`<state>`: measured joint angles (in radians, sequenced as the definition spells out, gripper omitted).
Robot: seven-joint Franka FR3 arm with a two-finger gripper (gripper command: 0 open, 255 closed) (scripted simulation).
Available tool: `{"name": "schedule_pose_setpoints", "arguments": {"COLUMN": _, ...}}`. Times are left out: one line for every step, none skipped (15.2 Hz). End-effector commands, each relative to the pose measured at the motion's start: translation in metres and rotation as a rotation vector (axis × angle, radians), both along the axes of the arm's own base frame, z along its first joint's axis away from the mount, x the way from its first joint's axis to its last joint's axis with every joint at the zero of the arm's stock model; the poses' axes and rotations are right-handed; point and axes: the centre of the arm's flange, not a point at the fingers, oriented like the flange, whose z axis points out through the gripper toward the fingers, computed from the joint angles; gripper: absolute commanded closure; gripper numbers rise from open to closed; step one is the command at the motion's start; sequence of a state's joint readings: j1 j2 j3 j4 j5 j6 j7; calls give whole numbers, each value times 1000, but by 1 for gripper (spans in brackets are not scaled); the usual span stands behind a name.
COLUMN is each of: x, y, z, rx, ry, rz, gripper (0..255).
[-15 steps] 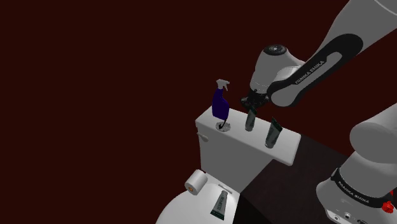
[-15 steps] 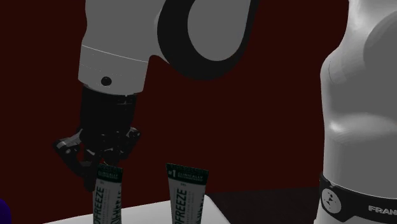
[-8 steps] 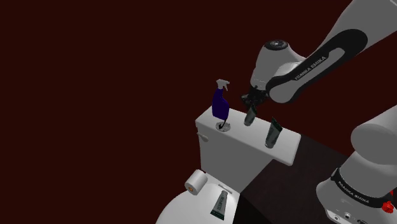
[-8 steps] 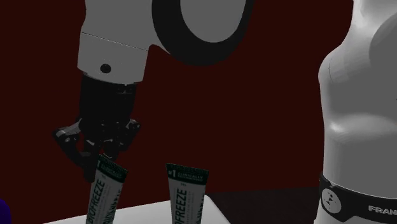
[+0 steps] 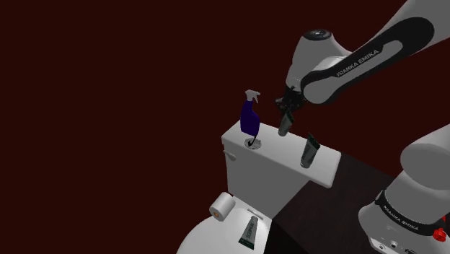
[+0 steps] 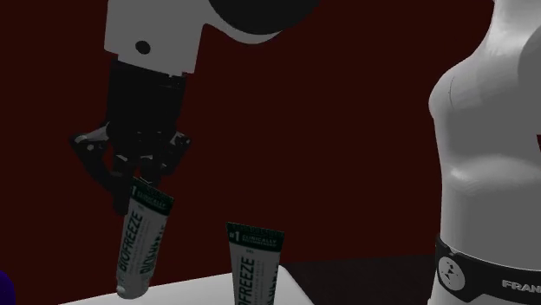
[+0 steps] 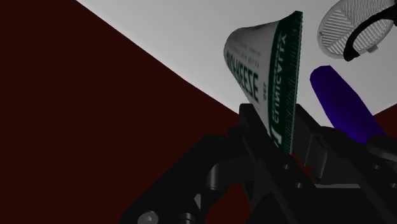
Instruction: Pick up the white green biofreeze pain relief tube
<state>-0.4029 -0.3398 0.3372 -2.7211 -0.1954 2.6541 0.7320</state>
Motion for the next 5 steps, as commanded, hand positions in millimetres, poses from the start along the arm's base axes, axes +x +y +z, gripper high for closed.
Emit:
{"name": "schedule_pose_setpoints", "arguments": {"x": 0, "y": 0, "z": 11, "rx": 1, "ry": 0, "rz": 0, "gripper": 255}}
{"name": "schedule_pose_setpoints", "arguments": {"x": 0, "y": 0, "z": 16, "rx": 1, "ry": 0, "rz": 0, "gripper": 255}}
{"name": "schedule_pose_setpoints", "arguments": {"x": 0, "y": 0, "z": 22, "rx": 1, "ry": 0, "rz": 0, "gripper": 255}}
{"name": "schedule_pose_setpoints", "arguments": {"x": 0, "y": 0, "z": 23, "rx": 1, "ry": 0, "rz": 0, "gripper": 255}}
{"name": "schedule_pose_setpoints", "arguments": {"x": 0, "y": 0, "z": 23, "rx": 1, "ry": 0, "rz": 0, "gripper": 255}}
